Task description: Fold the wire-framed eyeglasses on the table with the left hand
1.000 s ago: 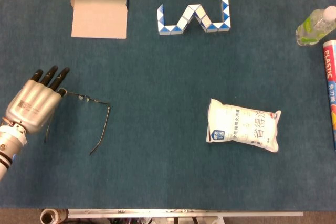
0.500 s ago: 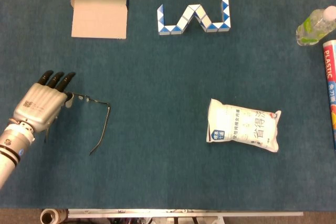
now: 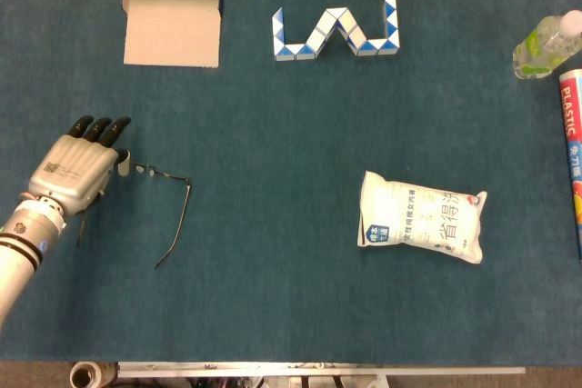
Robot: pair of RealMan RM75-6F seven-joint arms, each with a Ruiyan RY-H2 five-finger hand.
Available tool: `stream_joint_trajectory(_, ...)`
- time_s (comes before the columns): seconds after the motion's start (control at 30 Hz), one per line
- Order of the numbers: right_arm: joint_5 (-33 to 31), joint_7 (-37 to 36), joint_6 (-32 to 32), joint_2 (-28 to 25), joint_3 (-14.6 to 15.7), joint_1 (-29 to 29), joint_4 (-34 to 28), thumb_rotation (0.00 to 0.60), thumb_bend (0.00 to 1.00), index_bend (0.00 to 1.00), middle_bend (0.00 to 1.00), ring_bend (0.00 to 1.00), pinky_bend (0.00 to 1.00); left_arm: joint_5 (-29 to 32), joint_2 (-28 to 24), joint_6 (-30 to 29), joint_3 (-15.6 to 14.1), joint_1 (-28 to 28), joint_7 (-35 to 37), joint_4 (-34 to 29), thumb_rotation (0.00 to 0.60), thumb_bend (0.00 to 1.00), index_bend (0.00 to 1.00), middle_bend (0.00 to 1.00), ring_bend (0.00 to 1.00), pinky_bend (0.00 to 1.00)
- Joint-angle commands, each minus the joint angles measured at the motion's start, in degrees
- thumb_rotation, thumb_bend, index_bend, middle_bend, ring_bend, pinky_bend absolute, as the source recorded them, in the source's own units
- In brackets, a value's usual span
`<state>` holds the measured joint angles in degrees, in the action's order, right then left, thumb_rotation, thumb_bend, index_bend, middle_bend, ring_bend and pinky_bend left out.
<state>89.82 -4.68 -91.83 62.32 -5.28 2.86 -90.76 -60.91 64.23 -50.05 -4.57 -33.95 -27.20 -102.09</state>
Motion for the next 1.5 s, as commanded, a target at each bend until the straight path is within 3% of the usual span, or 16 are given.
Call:
stream_joint_trajectory(0.03,-0.01,-0.04,-0.06,-0.05,-0.01,-0.03,-0.03,0.6,0.23,0.45,0.44,0.28,0.27,0.48,0.23,0.24,0.02,-0.24,-0.21,0.36,0.6,0.9,0.38,0.0,0.0,0.04)
stream_joint_trajectory(1.5,-0.01,-0.3,-0.22,-0.25,-0.12,-0.13,-0.14,0.6,0.23,0.45,0.44,0.28,0.27,4.05,3.61,3.56,0.34,-3.78,1.39,4.26,0.6,0.9,0.36,0.0,0.0,0.04)
